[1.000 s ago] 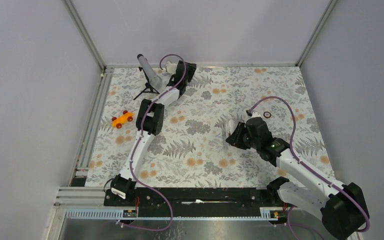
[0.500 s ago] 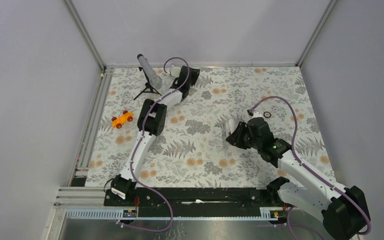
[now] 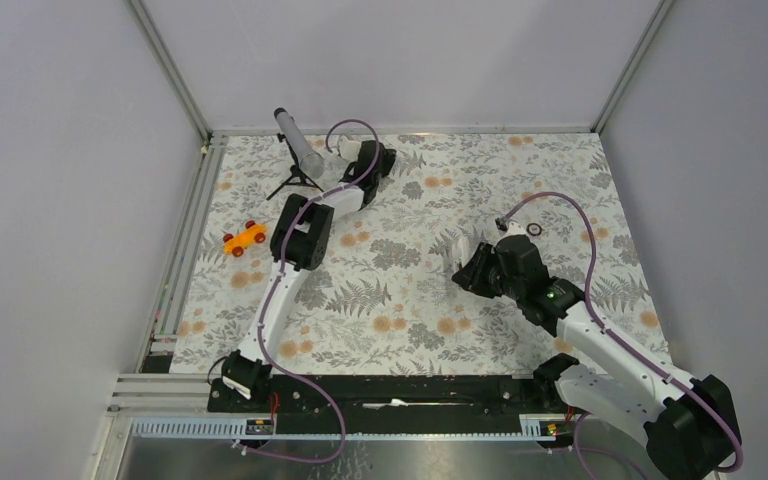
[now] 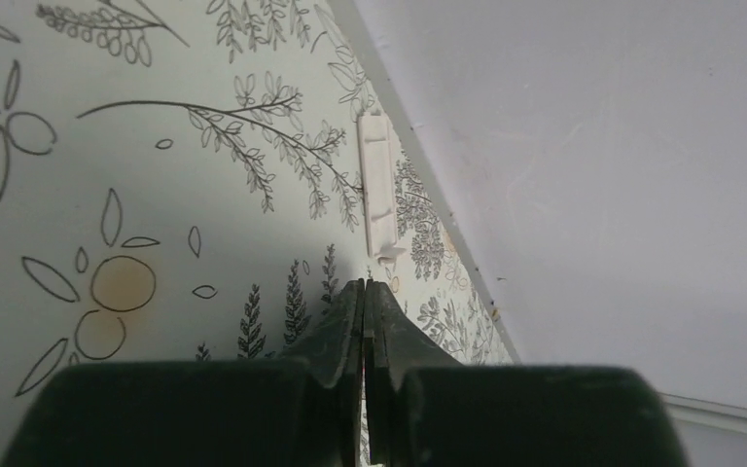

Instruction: Load the batteries into the remote control

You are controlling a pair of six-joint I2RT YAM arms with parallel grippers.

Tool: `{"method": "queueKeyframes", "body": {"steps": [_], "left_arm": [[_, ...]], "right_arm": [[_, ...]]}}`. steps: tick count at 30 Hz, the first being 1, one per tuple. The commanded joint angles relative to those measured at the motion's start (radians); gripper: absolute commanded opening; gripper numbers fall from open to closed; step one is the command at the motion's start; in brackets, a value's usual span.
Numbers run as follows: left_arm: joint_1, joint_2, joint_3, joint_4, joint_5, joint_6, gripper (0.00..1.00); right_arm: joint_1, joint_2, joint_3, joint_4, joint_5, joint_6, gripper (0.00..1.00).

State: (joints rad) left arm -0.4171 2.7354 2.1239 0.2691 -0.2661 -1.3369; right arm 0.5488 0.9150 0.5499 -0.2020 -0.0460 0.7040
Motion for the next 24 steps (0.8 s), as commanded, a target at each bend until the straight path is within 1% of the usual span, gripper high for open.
{"method": "queueKeyframes", "body": {"steps": [1,4,5,8,11,13,14,18,21,24], "left_arm": [[0.008,-0.084,-0.05,0.252,0.018,0.066,0.0],[0.014,-0.039,0.04,0.28,0.049,0.077,0.0],[0.014,-0.019,0.071,0.262,0.042,0.076,0.03],[0.014,0.024,0.137,0.235,0.011,0.078,0.06],[0.017,0.088,0.255,0.148,-0.011,0.059,0.15],[0.019,0.128,0.334,0.076,-0.015,0.051,0.27],[0.02,0.14,0.356,0.055,-0.017,0.05,0.33],[0.026,0.162,0.375,0.012,-0.005,0.044,0.47],[0.028,0.187,0.398,-0.007,0.008,0.033,0.49],[0.028,0.202,0.404,-0.012,0.005,0.017,0.5]], "right_arm": [[-0.007,-0.009,-0.001,0.007,0.008,-0.016,0.06],[-0.007,-0.007,-0.001,0.008,0.008,-0.018,0.06],[-0.007,-0.006,0.0,0.009,0.008,-0.019,0.06],[-0.007,-0.004,-0.001,0.008,0.009,-0.021,0.06],[-0.008,-0.002,-0.002,0.008,0.011,-0.022,0.06],[-0.007,0.002,-0.002,0.007,0.01,-0.025,0.06],[-0.008,0.006,0.001,0.009,0.013,-0.027,0.06],[-0.007,0.024,0.009,0.008,0.015,-0.032,0.06],[-0.007,0.033,0.015,0.007,0.015,-0.032,0.06],[-0.007,0.033,0.017,0.007,0.016,-0.029,0.06]]}}
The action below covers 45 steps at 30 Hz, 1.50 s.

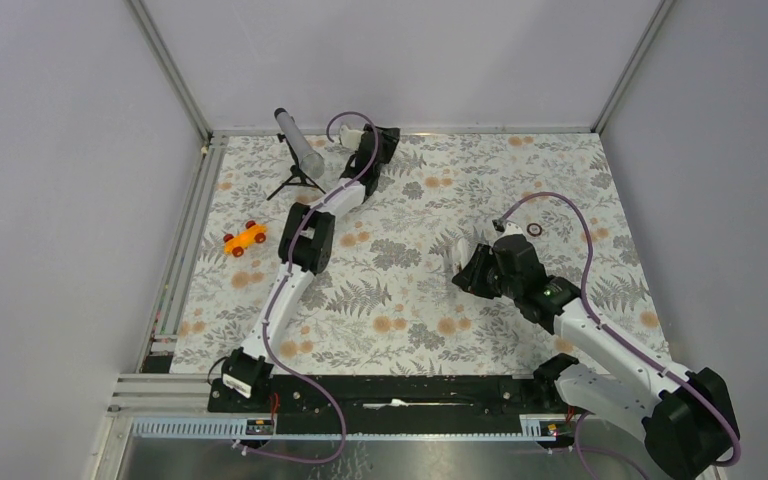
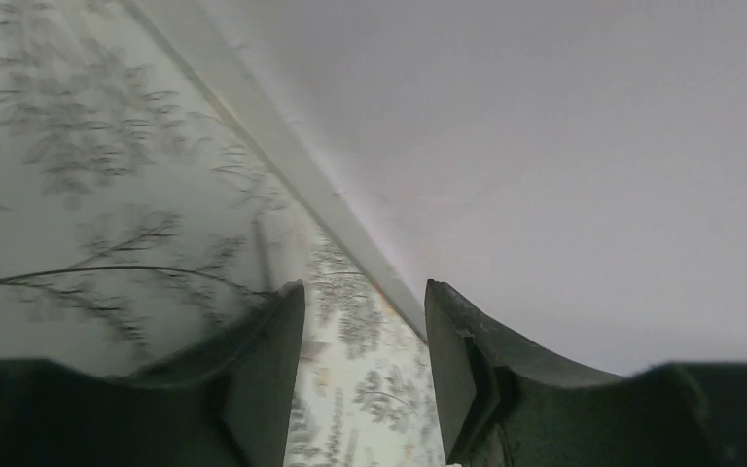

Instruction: Load the batteries into the remote control

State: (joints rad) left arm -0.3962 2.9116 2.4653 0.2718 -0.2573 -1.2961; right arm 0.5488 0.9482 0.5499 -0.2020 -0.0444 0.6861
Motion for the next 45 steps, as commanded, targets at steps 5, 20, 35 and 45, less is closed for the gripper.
{"method": "queueKeyframes", "body": {"steps": [5,20,35,45], "left_arm": [[0.007,0.032,0.062,-0.017,-0.003,-0.026,0.5],[-0.011,-0.033,0.025,-0.091,0.071,0.08,0.47],[-0.021,-0.037,0.013,-0.08,0.096,0.067,0.4],[-0.036,-0.052,0.002,-0.078,0.147,0.097,0.39]], "right_arm": [[-0.007,-0.002,0.013,0.007,0.015,-0.005,0.06],[-0.009,-0.001,0.008,0.008,0.018,0.002,0.06],[-0.01,-0.022,-0.008,0.007,0.019,0.015,0.06],[-0.009,-0.038,-0.012,0.008,0.021,0.023,0.06]]}}
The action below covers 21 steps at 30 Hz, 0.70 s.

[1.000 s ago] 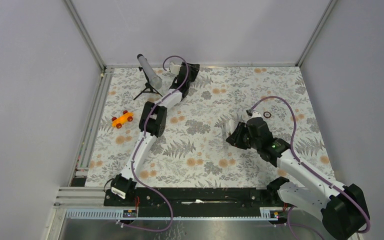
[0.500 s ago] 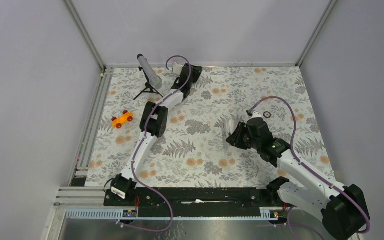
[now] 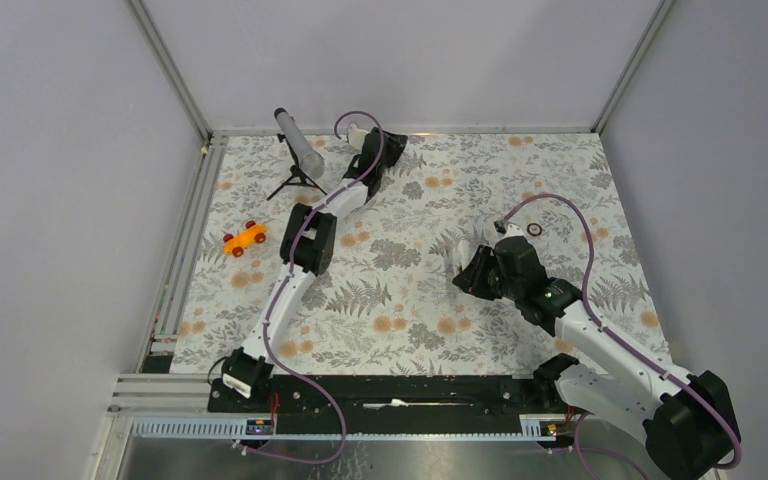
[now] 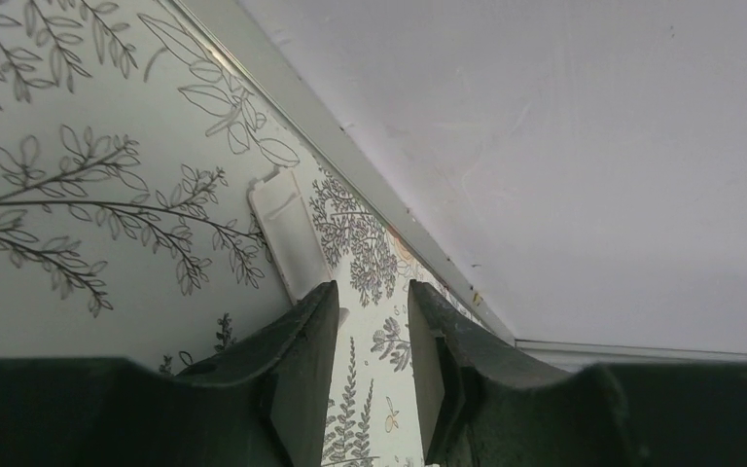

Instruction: Load the batteries into the remote control

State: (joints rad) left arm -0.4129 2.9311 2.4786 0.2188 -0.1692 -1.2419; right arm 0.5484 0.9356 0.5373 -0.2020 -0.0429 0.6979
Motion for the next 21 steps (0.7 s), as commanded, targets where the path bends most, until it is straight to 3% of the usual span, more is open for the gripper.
{"method": "queueKeyframes", "body": {"steps": [1,11,21], "left_arm": [[-0.022,-0.073,-0.014,-0.021,0.07,0.045,0.39],[-0.067,-0.134,-0.117,-0.002,0.184,0.098,0.37],[-0.15,-0.311,-0.381,0.01,0.362,0.253,0.36]], "right_arm": [[-0.009,-0.026,0.0,0.007,0.02,0.013,0.06],[-0.009,-0.049,0.003,-0.015,0.034,0.027,0.06],[-0.009,-0.104,0.031,-0.118,0.125,0.019,0.06]]}}
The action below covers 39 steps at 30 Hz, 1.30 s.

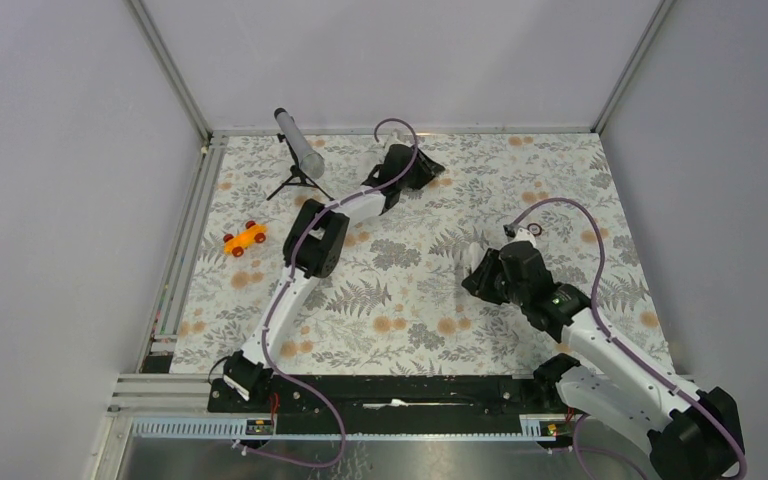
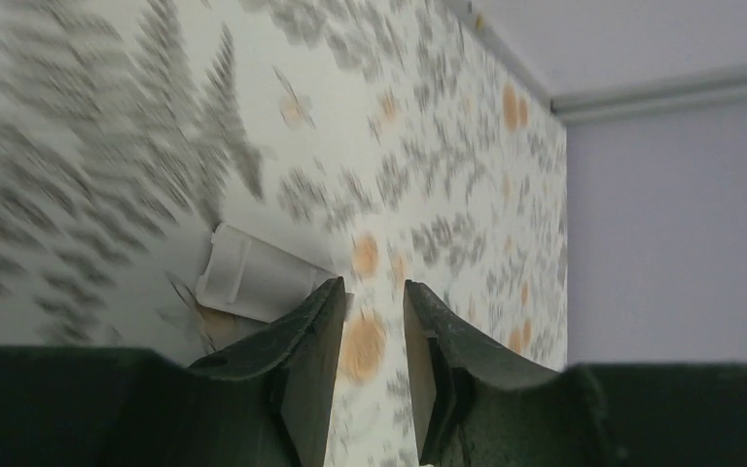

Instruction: Load the batteries into the remote control

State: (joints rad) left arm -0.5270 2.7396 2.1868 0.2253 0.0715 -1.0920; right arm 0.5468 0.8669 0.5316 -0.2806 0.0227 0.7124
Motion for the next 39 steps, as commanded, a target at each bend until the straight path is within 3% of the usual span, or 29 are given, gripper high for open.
{"method": "queueKeyframes", "body": {"steps": [1,9,18,29,33,35,39], "left_arm": [[-0.045,-0.145,-0.125,0.003,0.138,0.12,0.36],[-0.11,-0.41,-0.591,0.106,0.256,0.188,0.36],[-0.229,-0.761,-1.127,0.229,0.301,0.238,0.37],[-0.319,-1.085,-1.475,0.392,0.245,0.224,0.48],[-0.323,-1.178,-1.506,0.386,0.202,0.247,0.54],[-0.323,-1.221,-1.519,0.385,0.181,0.244,0.57],[-0.31,-1.329,-1.568,0.372,0.133,0.227,0.7]], "right_arm": [[-0.008,-0.042,0.039,-0.052,0.07,0.009,0.06],[-0.008,-0.133,0.065,-0.187,0.156,0.041,0.06],[-0.008,-0.227,0.075,-0.262,0.144,0.043,0.07],[-0.008,-0.253,0.085,-0.237,0.055,0.027,0.08],[-0.008,-0.248,0.088,-0.199,-0.001,0.013,0.08],[-0.008,-0.253,0.092,-0.153,-0.072,-0.021,0.08],[-0.007,-0.262,0.094,-0.008,-0.356,-0.123,0.09]]}}
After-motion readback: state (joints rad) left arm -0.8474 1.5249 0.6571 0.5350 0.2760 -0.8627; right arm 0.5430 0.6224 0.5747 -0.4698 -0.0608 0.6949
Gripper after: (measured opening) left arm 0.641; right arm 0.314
